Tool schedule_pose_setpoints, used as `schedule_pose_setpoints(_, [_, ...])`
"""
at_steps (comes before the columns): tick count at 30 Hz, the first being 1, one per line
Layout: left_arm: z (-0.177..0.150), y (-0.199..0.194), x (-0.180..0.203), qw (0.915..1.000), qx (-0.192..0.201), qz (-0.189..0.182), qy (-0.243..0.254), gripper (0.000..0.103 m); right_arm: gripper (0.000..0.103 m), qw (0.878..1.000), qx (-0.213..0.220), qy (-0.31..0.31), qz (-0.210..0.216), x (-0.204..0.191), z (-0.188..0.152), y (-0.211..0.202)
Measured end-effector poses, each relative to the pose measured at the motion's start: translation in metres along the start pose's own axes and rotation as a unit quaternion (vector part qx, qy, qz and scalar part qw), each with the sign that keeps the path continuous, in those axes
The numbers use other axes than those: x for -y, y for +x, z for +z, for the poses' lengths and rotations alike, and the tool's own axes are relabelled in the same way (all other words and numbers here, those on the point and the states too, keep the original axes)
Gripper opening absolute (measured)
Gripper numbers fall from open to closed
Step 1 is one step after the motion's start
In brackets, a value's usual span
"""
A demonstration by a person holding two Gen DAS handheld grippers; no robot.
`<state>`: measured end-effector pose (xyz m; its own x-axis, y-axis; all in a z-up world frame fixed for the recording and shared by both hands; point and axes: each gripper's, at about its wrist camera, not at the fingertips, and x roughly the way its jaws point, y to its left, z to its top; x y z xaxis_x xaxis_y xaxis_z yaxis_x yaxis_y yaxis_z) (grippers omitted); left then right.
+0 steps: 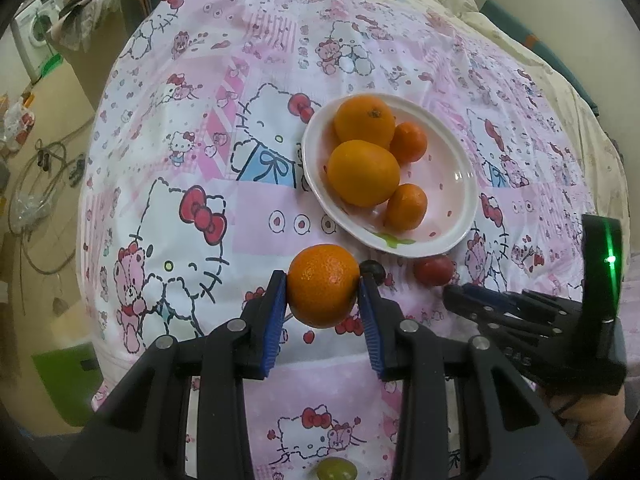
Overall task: Organize fruits
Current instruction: 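Grasp a dark plum with the right gripper while left holds the mandarin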
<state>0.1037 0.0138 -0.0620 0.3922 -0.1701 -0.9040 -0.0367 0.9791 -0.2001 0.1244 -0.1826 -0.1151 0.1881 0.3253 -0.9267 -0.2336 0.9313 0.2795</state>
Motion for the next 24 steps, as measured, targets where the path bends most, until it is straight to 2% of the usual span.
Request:
schedule_pose_setpoints(7, [0.004, -0.005, 0.004, 0.9997, 0.022, 0.009, -0.002, 0.032, 0.023, 0.997, 0.033, 0.039, 0.065, 0.021, -0.010, -0.030])
schedule_pose_setpoints(13, [0.004, -0.006, 0.012, 0.9996, 0.029, 0.005, 0.004, 0.032, 0.023, 0.986, 0.071, 0.085, 0.126, 0.045, -0.015, -0.062])
schedule_pose_setpoints(19, [0.013, -0.005, 0.026, 0.9994, 0.030, -0.004, 0.015, 0.032, 0.023, 0.975, 0.113, 0.105, 0.160, 0.056, -0.001, -0.090])
schedule_pose_setpoints(24, [0.035, -0.004, 0.043, 0.9982, 0.045, -0.006, 0.038, 0.032, 0.023, 0.975, 0.123, 0.100, 0.154, 0.062, 0.022, -0.096])
